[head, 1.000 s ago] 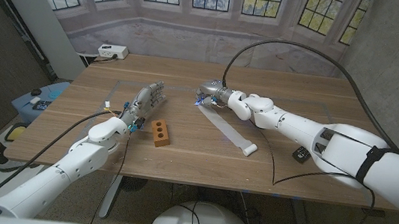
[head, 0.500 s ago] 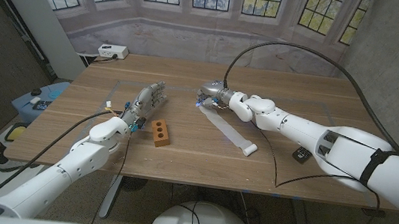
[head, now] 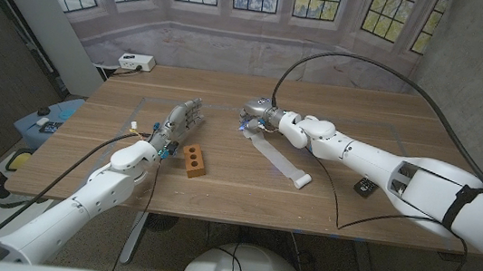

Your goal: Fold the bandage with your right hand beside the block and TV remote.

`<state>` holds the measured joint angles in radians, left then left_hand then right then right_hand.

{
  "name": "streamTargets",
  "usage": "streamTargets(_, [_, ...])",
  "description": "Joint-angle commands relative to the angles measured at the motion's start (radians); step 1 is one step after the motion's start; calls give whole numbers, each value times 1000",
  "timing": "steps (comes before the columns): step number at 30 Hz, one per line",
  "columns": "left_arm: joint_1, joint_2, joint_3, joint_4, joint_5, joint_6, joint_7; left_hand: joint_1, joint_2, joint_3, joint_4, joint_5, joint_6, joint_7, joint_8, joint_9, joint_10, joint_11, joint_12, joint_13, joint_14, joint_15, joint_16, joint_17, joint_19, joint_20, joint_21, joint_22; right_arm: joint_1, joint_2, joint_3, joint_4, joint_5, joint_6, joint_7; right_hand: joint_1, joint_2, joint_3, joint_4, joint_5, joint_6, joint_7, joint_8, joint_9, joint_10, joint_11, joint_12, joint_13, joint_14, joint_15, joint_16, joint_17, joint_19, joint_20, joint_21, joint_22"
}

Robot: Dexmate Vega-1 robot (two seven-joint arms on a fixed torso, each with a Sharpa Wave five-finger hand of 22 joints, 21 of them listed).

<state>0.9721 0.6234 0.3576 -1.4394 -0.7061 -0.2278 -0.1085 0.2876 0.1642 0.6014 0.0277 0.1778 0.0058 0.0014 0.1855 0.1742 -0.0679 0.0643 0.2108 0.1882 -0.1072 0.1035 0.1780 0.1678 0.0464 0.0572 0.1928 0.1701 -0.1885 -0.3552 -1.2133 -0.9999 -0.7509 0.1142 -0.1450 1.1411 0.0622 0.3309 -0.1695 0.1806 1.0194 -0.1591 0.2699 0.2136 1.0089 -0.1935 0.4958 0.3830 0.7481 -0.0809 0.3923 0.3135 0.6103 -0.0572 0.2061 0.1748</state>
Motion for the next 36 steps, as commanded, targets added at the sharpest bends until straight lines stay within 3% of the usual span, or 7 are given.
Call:
streamTargets(1, [-16,-8,10,13,1,5,-14,-3,0,7,-3,-2,8,1,3,6,3,-2,0,2,4,2,-1,2,1,13,3,5,-22,-25,38,-65,-9,-17,2,13,-2,-5,-1,-2,2,-2,-1,0,8,-3,8,7,11,-159,4,6,6,-87,4,1])
streamTargets(10, [-16,-8,10,15,-3,8,-16,-4,0,8,-4,-2,11,0,3,6,5,-1,0,2,5,2,-1,2,1,13,3,5,-31,-24,56,-72,-10,-22,-15,24,-1,-6,-1,-2,6,-1,-1,1,13,-3,20,20,18,-159,2,11,7,-89,4,1])
streamTargets(36, [-50,-19,20,58,-11,16,-52,-5,0,10,-5,-2,13,2,2,6,5,-2,-1,2,5,1,-1,2,0,13,3,6,-106,-84,124,-212,-18,-92,-17,42,-2,-8,-1,-2,13,-2,-2,3,13,-8,33,39,34,-159,0,21,8,-90,3,2])
